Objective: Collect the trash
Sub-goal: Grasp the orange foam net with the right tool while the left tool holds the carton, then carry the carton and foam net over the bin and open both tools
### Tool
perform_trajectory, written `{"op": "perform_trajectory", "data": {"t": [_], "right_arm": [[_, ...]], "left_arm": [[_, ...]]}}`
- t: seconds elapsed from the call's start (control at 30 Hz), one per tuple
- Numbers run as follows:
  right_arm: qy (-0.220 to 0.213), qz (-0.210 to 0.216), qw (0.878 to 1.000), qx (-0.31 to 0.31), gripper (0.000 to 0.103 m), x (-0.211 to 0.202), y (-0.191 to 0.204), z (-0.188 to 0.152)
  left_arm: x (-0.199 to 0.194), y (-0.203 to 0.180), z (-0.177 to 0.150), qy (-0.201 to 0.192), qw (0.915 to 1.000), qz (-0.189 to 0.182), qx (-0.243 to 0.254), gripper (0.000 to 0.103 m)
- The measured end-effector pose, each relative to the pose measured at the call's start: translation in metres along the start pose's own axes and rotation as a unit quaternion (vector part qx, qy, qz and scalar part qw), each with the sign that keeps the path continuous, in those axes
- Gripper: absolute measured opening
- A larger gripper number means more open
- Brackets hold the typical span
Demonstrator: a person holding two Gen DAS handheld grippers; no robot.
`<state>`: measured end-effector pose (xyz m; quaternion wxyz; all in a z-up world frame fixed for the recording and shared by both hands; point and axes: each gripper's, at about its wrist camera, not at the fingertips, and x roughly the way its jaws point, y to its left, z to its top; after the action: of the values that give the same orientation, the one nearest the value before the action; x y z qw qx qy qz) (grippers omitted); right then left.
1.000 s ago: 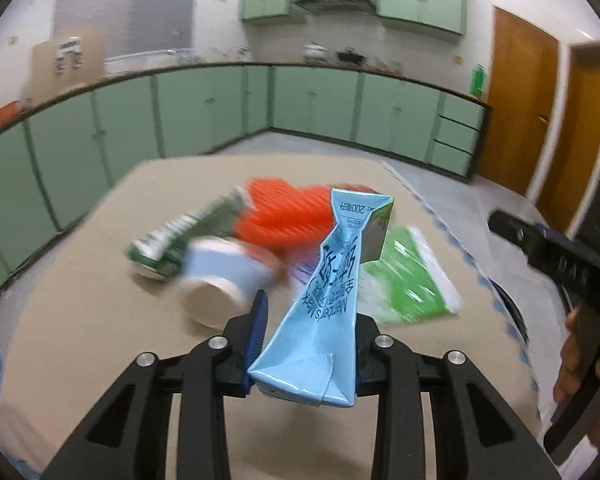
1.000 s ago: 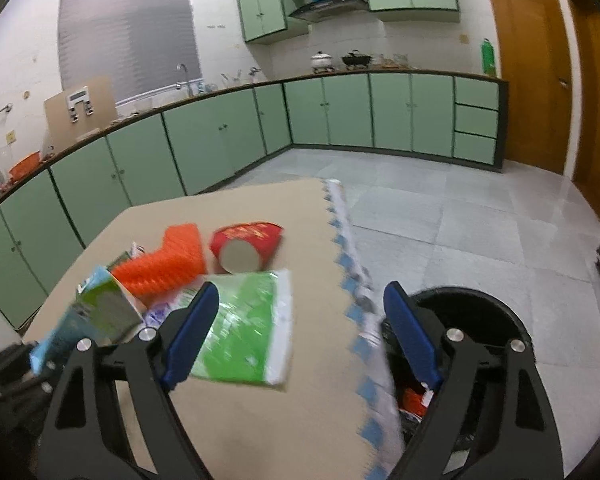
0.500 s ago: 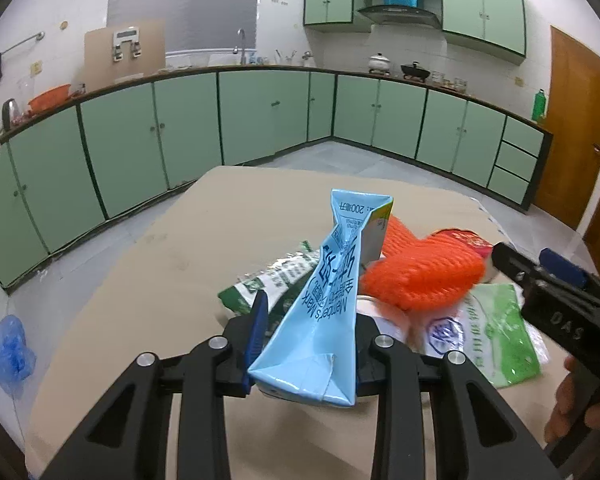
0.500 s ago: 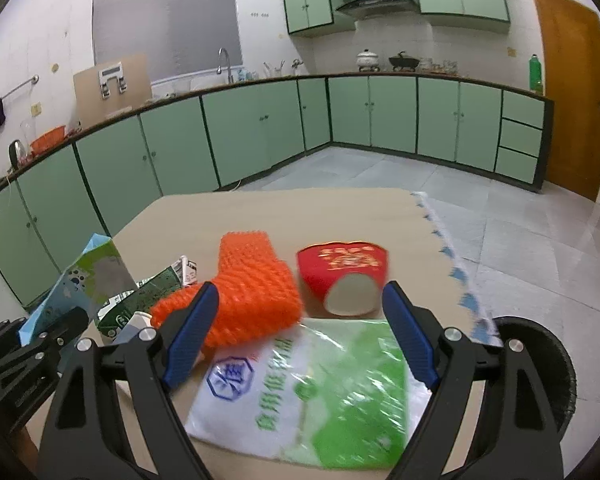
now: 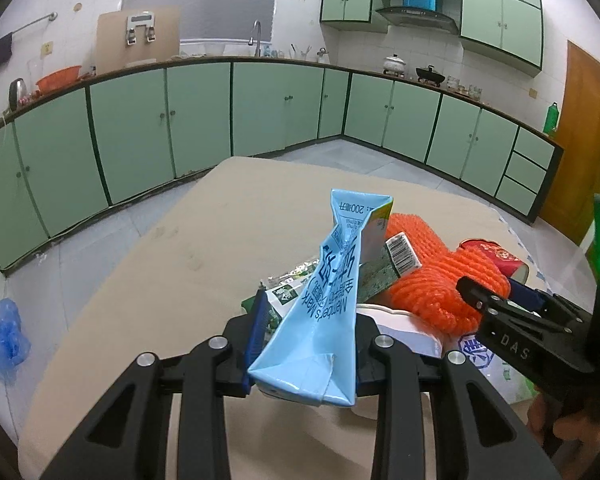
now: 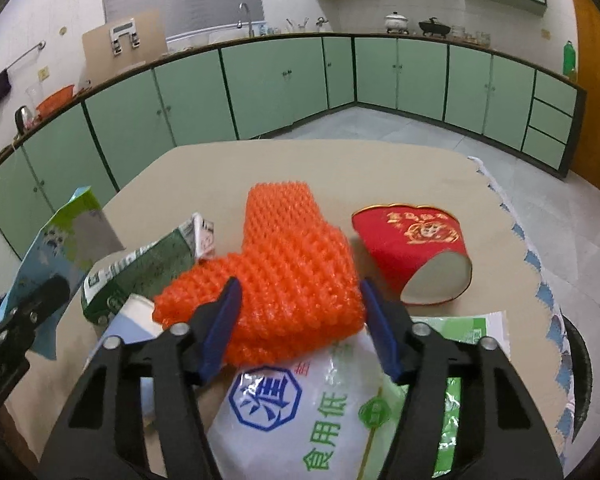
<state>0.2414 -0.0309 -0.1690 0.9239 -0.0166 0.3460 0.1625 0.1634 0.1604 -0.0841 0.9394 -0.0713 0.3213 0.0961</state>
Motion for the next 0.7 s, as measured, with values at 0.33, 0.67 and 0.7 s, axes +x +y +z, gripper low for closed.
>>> {"op": "perform_trajectory", "data": {"t": [0.33,0.67,0.7], "right_arm": [[-0.036,0.024,0.999,-0.024,0.023,-0.034,0.000,0.006],[-0.094,0.029,0.995,0.007,0.023,-0.096,-0.028,0.020],[-0.101,0.029,0.994,0.013,0.023,-0.103,-0.034,0.023]], "left_arm": [[-0.007,-0.011,0.002,-0.001,1.0000,-0.002,0.009,0.033],[-0.027,-0.039,0.014,-0.026,0.9989,-0.030,0.025,0.033],[-0.030,-0.045,0.016,-0.030,0.9985,-0.036,0.028,0.033]]}}
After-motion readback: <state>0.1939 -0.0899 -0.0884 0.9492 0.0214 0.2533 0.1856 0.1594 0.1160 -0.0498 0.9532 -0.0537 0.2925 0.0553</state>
